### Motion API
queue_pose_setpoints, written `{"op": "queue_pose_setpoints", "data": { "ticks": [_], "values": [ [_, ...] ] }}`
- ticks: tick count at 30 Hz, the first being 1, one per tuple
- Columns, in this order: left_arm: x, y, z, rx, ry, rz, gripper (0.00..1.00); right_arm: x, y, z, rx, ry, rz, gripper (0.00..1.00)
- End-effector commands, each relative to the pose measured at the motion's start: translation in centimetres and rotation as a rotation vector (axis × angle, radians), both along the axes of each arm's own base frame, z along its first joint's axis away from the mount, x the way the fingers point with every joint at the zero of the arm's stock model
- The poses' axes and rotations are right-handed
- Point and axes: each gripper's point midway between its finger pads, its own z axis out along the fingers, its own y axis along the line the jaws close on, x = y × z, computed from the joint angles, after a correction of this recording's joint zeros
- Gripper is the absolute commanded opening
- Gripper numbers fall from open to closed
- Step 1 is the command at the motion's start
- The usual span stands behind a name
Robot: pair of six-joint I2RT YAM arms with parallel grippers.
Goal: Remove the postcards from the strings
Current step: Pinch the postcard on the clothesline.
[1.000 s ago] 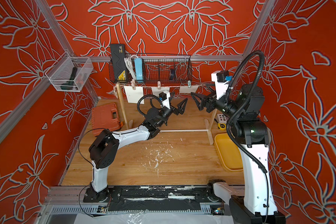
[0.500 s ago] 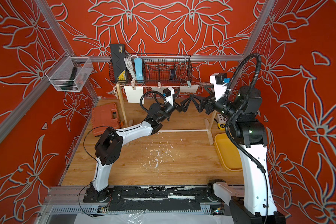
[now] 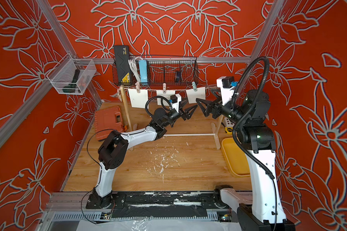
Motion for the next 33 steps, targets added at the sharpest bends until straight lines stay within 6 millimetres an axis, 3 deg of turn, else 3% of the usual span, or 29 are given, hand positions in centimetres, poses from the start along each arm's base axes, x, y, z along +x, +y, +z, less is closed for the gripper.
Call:
{"op": "queue_pose_setpoints", "data": {
  "ticks": [1, 7, 9, 14, 18, 24, 28, 33],
  "values": [
    [-2.9, 1.2, 4.5, -0.071, -0.096, -0.061, 0.64, 0.3, -0.1, 0.3, -0.010, -0.026, -0.010, 0.90],
    [-4.0, 1.2, 4.9, -0.079, -0.101, -0.110, 0.50, 0.5, -0.1, 0.1, -0.011, -0.010, -0.017, 0.90],
    [-4.2, 1.3, 5.2, -0.090, -0.095, -0.122, 0.38, 0.7, -0.2, -0.1, -0.011, -0.003, -0.022, 0.90],
    [-5.0, 1.3, 5.2, -0.087, -0.094, -0.141, 0.34, 0.8, -0.4, 0.0, -0.019, -0.005, -0.036, 0.90],
    [-5.3, 1.5, 4.4, -0.072, -0.074, -0.144, 0.34, 0.9, -0.4, 0.5, -0.019, -0.007, -0.039, 0.89],
    [-5.5, 1.7, 3.6, -0.064, -0.051, -0.149, 0.32, 2.6, 0.4, 1.1, -0.015, 0.062, 0.010, 0.89],
    [-5.4, 1.3, 3.5, -0.059, -0.047, -0.165, 0.44, 4.1, 0.8, 1.6, 0.004, 0.097, 0.034, 0.89],
    [-5.3, 0.7, 3.1, -0.069, -0.046, -0.194, 0.48, 5.8, 0.8, 1.5, 0.028, 0.128, 0.042, 0.89]
  ]
}}
